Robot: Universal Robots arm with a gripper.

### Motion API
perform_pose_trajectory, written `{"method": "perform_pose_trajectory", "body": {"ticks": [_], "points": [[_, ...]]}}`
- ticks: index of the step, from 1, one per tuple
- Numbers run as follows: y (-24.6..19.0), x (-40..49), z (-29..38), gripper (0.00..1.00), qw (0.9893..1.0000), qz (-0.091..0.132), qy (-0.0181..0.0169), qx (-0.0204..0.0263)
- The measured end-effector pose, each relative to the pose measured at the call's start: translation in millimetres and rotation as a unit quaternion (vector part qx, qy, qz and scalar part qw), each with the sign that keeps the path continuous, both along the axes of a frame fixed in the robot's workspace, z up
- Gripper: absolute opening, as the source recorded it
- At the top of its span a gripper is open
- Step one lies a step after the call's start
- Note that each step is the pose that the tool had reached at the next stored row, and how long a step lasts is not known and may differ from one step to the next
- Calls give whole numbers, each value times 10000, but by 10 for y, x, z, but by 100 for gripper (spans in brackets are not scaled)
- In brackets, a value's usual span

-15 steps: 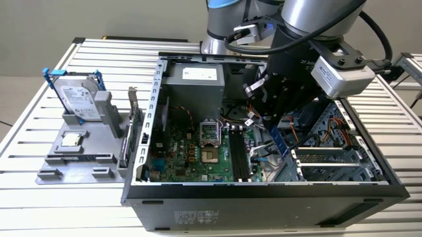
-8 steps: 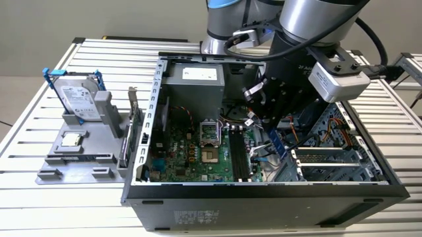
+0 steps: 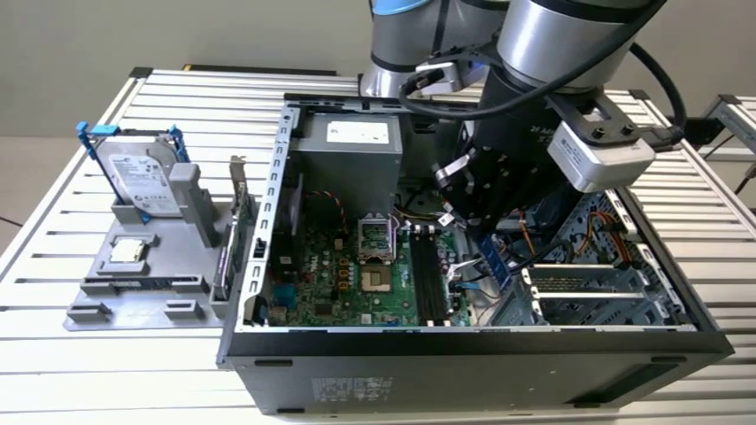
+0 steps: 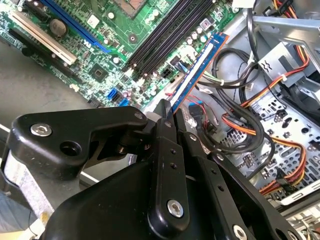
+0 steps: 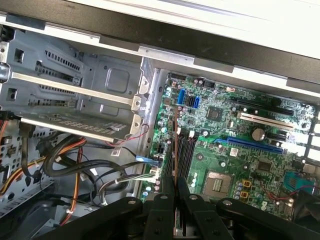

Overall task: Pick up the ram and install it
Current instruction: 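Insert the ram into the slot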

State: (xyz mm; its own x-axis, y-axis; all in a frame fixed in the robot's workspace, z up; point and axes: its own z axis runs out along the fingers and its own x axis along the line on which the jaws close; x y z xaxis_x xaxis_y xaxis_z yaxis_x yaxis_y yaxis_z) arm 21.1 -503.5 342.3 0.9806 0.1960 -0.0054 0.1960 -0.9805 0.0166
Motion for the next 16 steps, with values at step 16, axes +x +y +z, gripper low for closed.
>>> {"method": "perform_pose_trajectory", "body": {"ticks": [16], "points": [[60, 0, -77, 0, 10000, -47, 3, 0]]}}
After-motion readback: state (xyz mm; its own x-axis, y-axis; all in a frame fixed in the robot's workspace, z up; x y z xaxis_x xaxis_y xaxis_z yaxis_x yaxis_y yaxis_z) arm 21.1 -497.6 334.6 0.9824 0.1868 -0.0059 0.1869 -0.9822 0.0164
